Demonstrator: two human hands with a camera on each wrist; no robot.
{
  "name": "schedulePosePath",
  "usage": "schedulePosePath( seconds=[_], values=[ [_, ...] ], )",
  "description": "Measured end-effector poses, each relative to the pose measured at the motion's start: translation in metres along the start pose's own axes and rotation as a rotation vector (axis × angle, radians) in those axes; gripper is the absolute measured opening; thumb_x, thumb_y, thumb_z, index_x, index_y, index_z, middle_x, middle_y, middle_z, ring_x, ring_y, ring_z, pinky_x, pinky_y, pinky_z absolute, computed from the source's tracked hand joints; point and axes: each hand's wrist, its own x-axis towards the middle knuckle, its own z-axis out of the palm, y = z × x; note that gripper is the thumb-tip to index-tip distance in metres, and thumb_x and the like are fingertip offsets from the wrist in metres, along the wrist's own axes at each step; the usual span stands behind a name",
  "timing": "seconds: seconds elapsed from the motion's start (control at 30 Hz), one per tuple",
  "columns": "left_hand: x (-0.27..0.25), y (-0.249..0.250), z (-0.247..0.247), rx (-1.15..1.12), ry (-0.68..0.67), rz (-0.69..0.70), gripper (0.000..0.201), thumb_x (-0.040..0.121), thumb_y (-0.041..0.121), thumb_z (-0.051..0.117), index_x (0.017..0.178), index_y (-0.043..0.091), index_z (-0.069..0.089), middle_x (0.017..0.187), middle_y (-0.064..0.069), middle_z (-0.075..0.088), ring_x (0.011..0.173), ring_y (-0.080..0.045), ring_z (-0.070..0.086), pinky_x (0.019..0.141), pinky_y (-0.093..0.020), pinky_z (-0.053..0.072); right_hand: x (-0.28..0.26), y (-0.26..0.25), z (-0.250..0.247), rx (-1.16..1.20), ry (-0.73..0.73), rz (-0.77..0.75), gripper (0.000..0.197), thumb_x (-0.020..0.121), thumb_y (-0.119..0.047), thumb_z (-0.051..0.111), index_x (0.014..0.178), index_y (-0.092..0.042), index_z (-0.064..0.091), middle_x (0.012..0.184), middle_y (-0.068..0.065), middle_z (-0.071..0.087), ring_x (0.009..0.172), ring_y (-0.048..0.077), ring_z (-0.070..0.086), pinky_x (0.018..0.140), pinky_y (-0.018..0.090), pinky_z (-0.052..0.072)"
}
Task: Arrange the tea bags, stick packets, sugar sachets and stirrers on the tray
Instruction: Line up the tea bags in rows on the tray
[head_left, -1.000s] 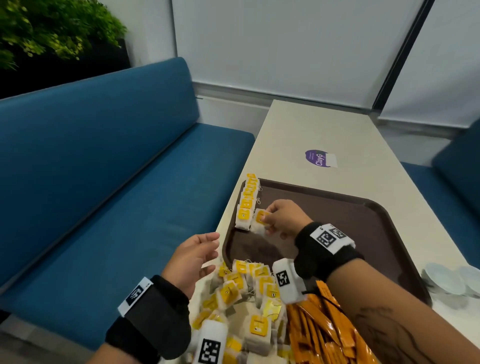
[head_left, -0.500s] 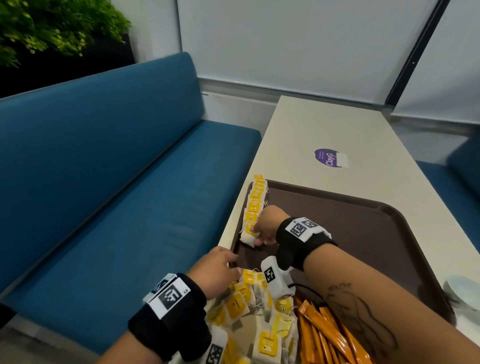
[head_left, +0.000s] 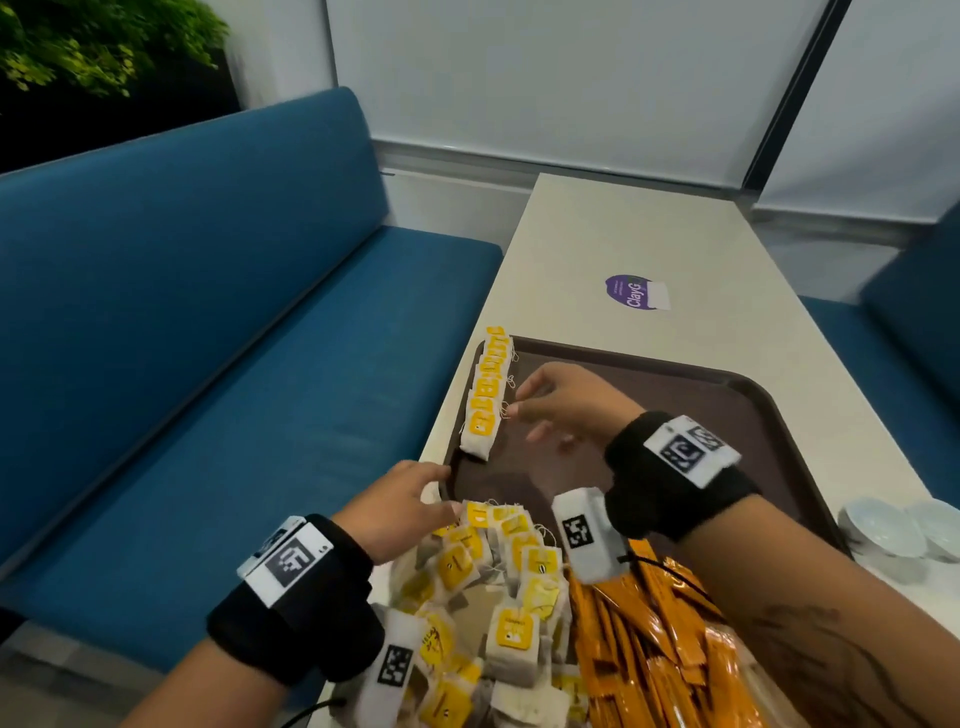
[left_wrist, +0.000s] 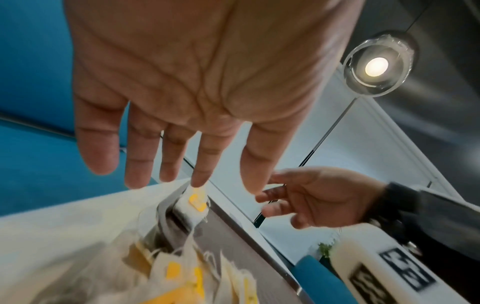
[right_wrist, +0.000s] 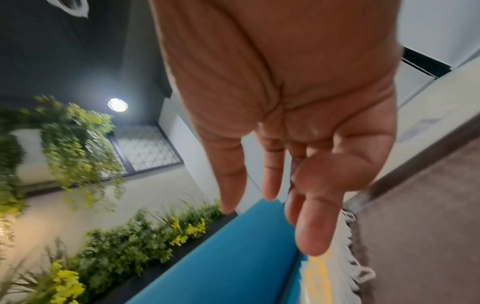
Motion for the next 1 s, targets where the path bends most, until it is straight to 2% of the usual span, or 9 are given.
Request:
schedulePosePath(
  seconds=[0.17,0.27,0.37,0.5,0.57,0.63,0.7,0.77,1.0],
  values=[
    [-0.031,-0.001,-0.014,0.021,0.019,0.055,0.065,0.085,0.04,0.064,0.141,0.028,0.034,0.147,0.006,0.032,0.132,-0.012,0.036,0.106,-0.025,0.032,-0.066,-0.003,-0.011,-0.171,-0.116,-0.124,0.032,0.077,-0.032,0.075,0.102,-0.025,0.057,0.093,-0.006,0.064,0.08,0.009,0.064,0.054,0.021,0.047],
    [-0.055,-0.003,-0.009,0.11,-0.024,0.072,0.083,0.077,0.046,0.071,0.145,0.031,0.025,0.149,0.01,0.027,0.136,-0.009,0.03,0.107,-0.023,0.03,-0.095,0.005,0.004,-0.374,-0.252,-0.176,0.05,0.069,-0.035,0.081,0.11,-0.034,0.053,0.106,-0.012,0.058,0.094,0.005,0.058,0.076,0.021,0.051],
    [-0.074,-0.006,0.006,0.206,-0.069,0.075,0.103,0.067,0.049,0.078,0.147,0.034,0.015,0.149,0.01,0.024,0.137,-0.009,0.026,0.108,-0.023,0.028,-0.111,0.02,0.033,-0.613,-0.331,-0.261,0.074,0.063,-0.04,0.084,0.126,-0.037,0.044,0.121,-0.011,0.047,0.109,0.009,0.049,0.09,0.03,0.047],
    [-0.083,-0.016,0.033,0.255,-0.124,0.054,0.127,0.039,0.063,0.075,0.145,0.038,0.011,0.143,0.01,0.028,0.134,-0.014,0.031,0.107,-0.03,0.034,-0.118,0.035,0.073,-0.807,-0.354,-0.374,0.093,0.06,-0.039,0.085,0.137,-0.032,0.033,0.128,-0.003,0.037,0.117,0.019,0.041,0.088,0.036,0.046],
    [-0.083,-0.022,0.046,0.303,-0.115,0.008,0.132,0.039,0.062,0.076,0.147,0.034,0.006,0.143,0.008,0.026,0.133,-0.017,0.031,0.106,-0.035,0.036,-0.12,0.038,0.088,-0.879,-0.339,-0.382,0.093,0.064,-0.034,0.084,0.139,-0.027,0.03,0.129,0.002,0.036,0.116,0.024,0.039,0.085,0.039,0.047],
    [-0.084,-0.026,0.057,0.357,-0.082,-0.042,0.126,0.053,0.053,0.081,0.148,0.029,0.002,0.143,0.005,0.026,0.132,-0.02,0.031,0.105,-0.036,0.037,-0.121,0.039,0.099,-0.911,-0.283,-0.388,0.079,0.075,-0.021,0.074,0.14,-0.021,0.029,0.128,0.007,0.036,0.118,0.027,0.038,0.082,0.04,0.047],
    [-0.083,-0.027,0.065,0.411,-0.028,-0.048,0.113,0.068,0.045,0.075,0.149,0.026,-0.001,0.141,0.002,0.027,0.128,-0.022,0.032,0.102,-0.035,0.038,-0.122,0.042,0.106,-0.91,-0.238,-0.388,0.064,0.085,-0.011,0.059,0.141,-0.018,0.029,0.129,0.01,0.035,0.12,0.03,0.037,0.077,0.038,0.046],
    [-0.08,-0.027,0.073,0.43,0.027,-0.05,0.099,0.078,0.035,0.067,0.15,0.024,-0.001,0.138,-0.001,0.03,0.125,-0.023,0.035,0.1,-0.033,0.04,-0.122,0.045,0.11,-0.895,-0.233,-0.368,0.061,0.087,-0.008,0.054,0.141,-0.018,0.028,0.13,0.011,0.034,0.12,0.03,0.037,0.076,0.039,0.046],
    [-0.069,-0.022,0.082,0.153,0.025,-0.08,0.068,0.078,0.016,0.067,0.133,0.026,0.028,0.121,-0.005,0.036,0.107,-0.024,0.055,0.09,-0.033,0.046,-0.119,0.048,0.114,-0.822,-0.218,-0.348,0.065,0.086,-0.004,0.058,0.142,-0.019,0.029,0.125,0.011,0.044,0.114,0.028,0.045,0.085,0.04,0.05]
  ],
)
